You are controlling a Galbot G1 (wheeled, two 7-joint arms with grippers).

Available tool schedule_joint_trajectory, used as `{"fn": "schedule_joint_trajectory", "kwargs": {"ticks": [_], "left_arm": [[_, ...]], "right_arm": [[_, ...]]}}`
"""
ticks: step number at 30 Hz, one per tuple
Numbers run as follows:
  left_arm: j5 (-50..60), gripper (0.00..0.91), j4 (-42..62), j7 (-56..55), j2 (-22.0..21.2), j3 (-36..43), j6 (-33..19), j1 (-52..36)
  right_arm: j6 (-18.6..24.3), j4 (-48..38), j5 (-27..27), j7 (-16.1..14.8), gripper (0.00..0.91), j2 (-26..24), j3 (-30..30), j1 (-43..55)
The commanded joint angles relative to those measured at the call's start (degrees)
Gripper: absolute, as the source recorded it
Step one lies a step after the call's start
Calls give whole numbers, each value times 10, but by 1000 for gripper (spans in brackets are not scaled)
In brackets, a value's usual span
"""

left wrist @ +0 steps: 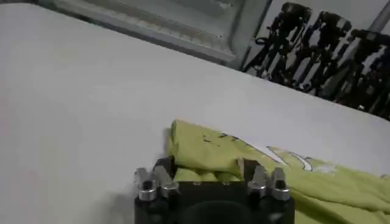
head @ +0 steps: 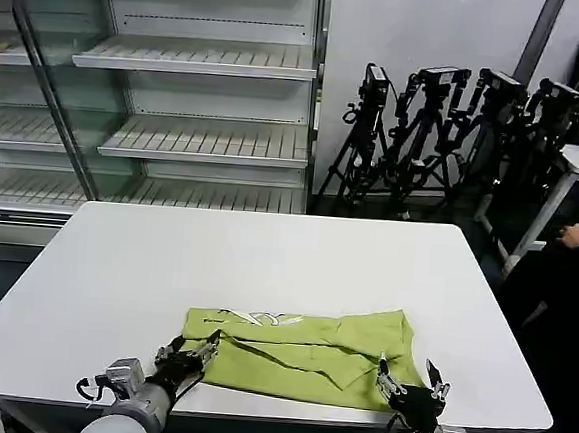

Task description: Fold and organize the clothes.

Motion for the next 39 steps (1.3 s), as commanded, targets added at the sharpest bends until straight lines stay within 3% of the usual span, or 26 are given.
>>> {"fn": "schedule_joint_trajectory", "kwargs": {"ticks": [1,19,39], "left_arm": [[-30,30,14,-4,-9,2,1,-4],[-102,30,-4,-6,0,-52,-8,8],[-274,30,-21,-14,104,-349,27,36]], "right_arm": [[0,5,-3,0,907,6,1,-6],[2,24,-6,1,907,12,15,-24],[0,34,-2,-1,907,6,15,-20]]}}
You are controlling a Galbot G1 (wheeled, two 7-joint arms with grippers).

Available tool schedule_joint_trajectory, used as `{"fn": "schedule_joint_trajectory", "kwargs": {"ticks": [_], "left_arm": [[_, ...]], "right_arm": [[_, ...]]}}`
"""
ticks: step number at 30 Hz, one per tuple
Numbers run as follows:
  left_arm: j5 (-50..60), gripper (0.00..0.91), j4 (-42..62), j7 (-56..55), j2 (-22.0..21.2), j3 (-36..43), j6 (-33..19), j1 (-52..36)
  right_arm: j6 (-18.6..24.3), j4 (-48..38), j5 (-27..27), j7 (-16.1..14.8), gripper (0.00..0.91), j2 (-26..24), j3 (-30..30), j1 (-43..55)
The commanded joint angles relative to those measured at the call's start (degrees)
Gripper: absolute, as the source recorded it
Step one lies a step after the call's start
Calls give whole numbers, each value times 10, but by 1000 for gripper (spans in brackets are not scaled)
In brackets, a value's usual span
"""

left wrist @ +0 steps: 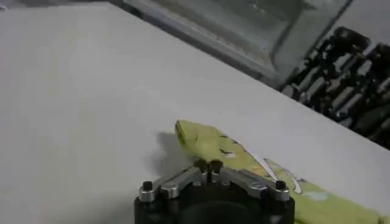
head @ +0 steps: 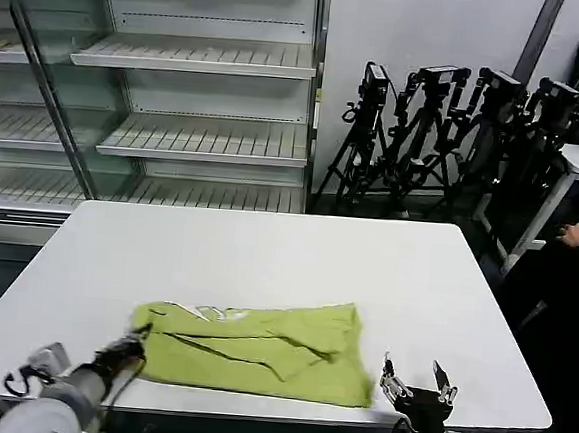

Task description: Fold and organize the clothes.

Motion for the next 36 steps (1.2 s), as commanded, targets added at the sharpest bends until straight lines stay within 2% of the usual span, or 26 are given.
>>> {"fn": "schedule_joint_trajectory", "kwargs": {"ticks": [1,6,9,13,19,28,36], "left_arm": [[-81,30,-16,1,47,-143,9,5],[-168,40,-69,-16,47,-137,9,13],[-258,30,-107,-26,20,-117,9,14],[-284,30,-143,-23,-31,-49,5,7],[-251,40,-154,-14,-91,71,-19,-13],[-173,40,-125,-10,-109,202,-40,-50],[-118,40,-58,-10,-119,281,-45,-97]], "right_arm": [[-1,9,1,-1,907,0,0,-2],[0,10,1,-4,907,2,0,-3],[-3,14,0,-8,907,6,-3,-2],[-4,23,-3,-11,907,11,-9,0],[-2,24,-4,-13,907,12,-8,-6],[1,23,-6,-14,907,16,-10,-11],[2,17,-6,-14,907,14,-16,-6]]}}
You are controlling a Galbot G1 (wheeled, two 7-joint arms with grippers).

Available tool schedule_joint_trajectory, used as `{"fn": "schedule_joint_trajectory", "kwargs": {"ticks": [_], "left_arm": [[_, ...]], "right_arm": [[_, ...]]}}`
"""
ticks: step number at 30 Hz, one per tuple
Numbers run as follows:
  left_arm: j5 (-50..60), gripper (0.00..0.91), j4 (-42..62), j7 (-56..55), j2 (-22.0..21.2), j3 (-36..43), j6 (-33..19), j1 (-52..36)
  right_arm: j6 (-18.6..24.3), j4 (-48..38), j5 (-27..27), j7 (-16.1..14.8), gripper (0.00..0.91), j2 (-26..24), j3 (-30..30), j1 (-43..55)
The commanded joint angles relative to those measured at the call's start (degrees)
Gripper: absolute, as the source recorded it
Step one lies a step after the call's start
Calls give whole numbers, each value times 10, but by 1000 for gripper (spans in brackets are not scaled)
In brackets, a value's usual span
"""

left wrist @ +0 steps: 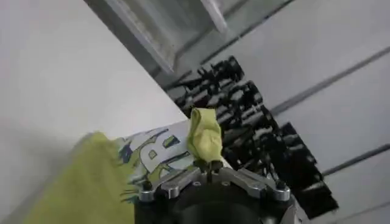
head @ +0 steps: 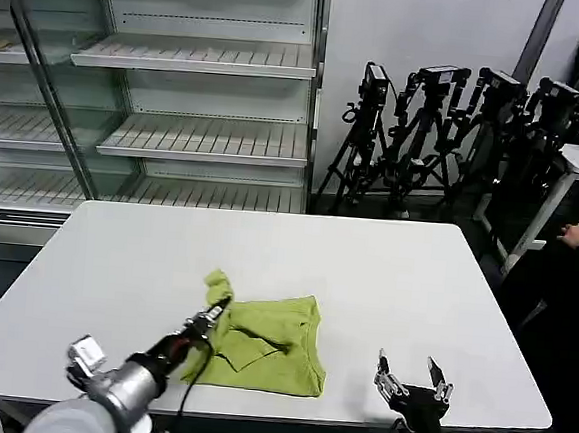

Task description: Fold and organize the clothes.

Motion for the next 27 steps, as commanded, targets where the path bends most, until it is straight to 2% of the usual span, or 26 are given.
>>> {"fn": "schedule_joint_trajectory", "kwargs": {"ticks": [1,8,9,10,11,18,27], "left_arm": [[50,40,51,0,-22,123,-8,-50],[74,60,116,0,-21,160,-13,-99],[78,433,122,0,-21,163,-13,-104],[84,736,133,1,-22,166,-12,-110],[91,907,142,5,-22,168,-9,-116],[105,907,155,19,-17,164,-3,-129],[92,907,94,17,14,133,0,-112]], "right_arm": [[0,-3,0,0,907,-2,-2,1],[-1,-6,4,1,907,-9,0,4],[-1,-6,4,1,907,-10,0,5],[-1,-6,5,1,907,-11,0,5],[-1,-5,5,1,907,-11,0,5],[-3,-7,9,2,907,-13,1,11],[-12,-6,14,6,907,-19,-5,24]]}}
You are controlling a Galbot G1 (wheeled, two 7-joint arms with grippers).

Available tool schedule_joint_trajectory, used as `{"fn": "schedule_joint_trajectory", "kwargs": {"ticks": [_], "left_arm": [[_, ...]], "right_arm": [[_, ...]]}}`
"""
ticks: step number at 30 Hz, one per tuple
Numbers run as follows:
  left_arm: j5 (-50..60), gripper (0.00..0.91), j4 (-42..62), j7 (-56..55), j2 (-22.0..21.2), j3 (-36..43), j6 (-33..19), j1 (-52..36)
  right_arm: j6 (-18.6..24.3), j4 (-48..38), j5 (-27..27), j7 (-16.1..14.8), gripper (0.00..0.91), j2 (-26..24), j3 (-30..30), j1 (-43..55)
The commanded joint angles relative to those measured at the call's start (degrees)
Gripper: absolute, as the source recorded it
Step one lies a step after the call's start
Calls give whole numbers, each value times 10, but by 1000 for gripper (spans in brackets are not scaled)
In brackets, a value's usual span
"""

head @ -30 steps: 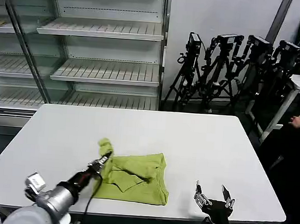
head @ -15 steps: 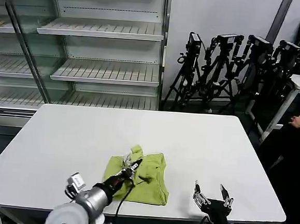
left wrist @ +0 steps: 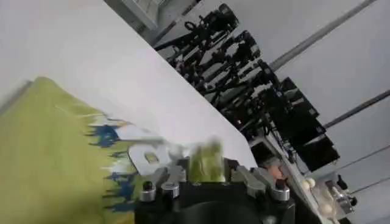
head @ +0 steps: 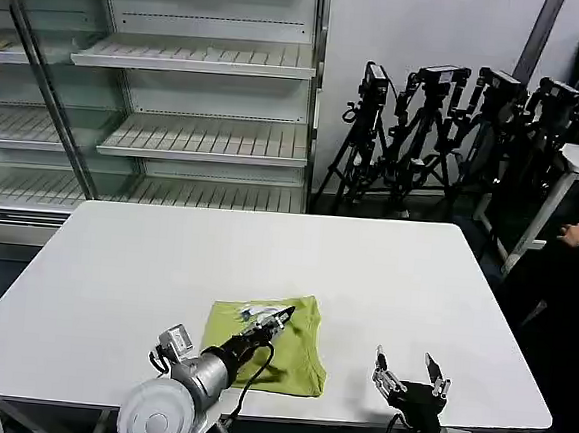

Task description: Fold and organize the clothes.

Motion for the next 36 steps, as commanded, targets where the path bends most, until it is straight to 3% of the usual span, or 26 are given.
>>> {"fn": "schedule_joint_trajectory", "kwargs": {"ticks": [1,9,14,36], "left_arm": [[-1,907,-31,0,27,-20,7,-2],[37,907,-54,-1,102,-120,20,57],[31,907,-41,-1,127,-171,32,89],[26,907,49,43,73,-119,45,73]], "right_arm": [[-4,0,4,1,907,-4,-1,7],[-3,-4,8,0,907,-4,-4,11],[-1,-5,8,0,907,-5,-5,10],[2,26,7,2,907,-11,9,-20]]}}
